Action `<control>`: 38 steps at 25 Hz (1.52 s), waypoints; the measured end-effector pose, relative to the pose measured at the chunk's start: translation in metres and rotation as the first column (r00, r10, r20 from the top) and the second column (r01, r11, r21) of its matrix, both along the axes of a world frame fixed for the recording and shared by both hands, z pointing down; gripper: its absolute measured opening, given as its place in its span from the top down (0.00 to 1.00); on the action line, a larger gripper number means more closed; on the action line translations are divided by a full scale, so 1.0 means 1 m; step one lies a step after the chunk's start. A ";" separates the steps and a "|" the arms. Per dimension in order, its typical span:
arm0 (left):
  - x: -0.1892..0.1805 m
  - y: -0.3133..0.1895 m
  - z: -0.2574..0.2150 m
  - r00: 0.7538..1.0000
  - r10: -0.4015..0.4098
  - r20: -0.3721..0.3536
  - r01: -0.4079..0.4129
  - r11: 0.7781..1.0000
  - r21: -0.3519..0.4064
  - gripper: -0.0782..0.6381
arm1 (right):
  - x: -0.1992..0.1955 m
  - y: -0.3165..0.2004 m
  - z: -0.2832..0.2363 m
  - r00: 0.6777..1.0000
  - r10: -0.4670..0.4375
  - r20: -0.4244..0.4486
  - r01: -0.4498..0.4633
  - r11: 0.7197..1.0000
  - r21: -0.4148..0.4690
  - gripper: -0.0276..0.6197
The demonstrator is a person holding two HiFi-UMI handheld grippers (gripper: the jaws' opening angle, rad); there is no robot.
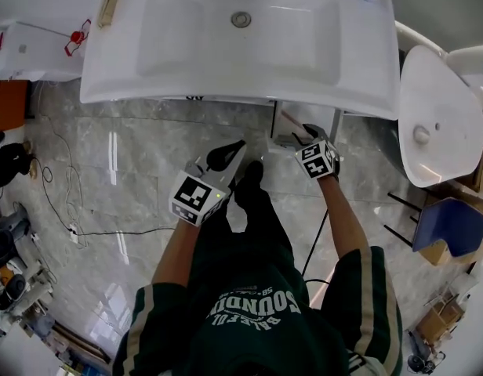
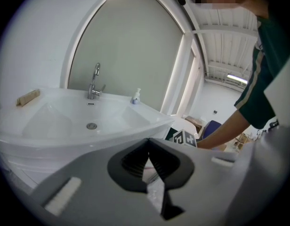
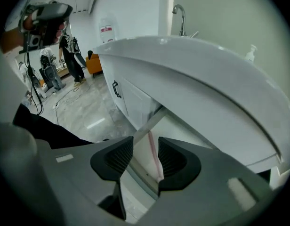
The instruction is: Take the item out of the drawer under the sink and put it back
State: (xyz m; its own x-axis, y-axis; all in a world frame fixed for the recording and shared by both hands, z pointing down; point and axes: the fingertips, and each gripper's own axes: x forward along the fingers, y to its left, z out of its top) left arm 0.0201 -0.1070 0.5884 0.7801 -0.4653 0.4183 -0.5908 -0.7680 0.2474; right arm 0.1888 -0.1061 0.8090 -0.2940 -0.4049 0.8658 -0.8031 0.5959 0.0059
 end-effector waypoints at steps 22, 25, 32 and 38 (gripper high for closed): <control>-0.058 0.021 0.058 0.989 -0.133 0.066 0.139 0.986 -0.094 0.82 | 0.012 -0.022 0.144 0.960 -0.182 -0.212 0.122 0.955 -0.270 0.74; -0.060 0.019 0.059 0.989 -0.136 0.066 0.142 0.984 -0.103 0.82 | 0.017 -0.022 0.151 0.955 -0.196 -0.224 0.126 0.948 -0.292 0.74; -0.068 0.016 0.067 0.986 -0.148 0.072 0.156 0.980 -0.119 0.82 | 0.023 -0.027 0.156 0.926 -0.233 -0.296 0.143 0.945 -0.295 0.84; -0.071 0.016 0.066 0.985 -0.158 0.072 0.166 0.977 -0.131 0.82 | 0.024 -0.025 0.154 0.913 -0.250 -0.322 0.159 0.946 -0.284 0.88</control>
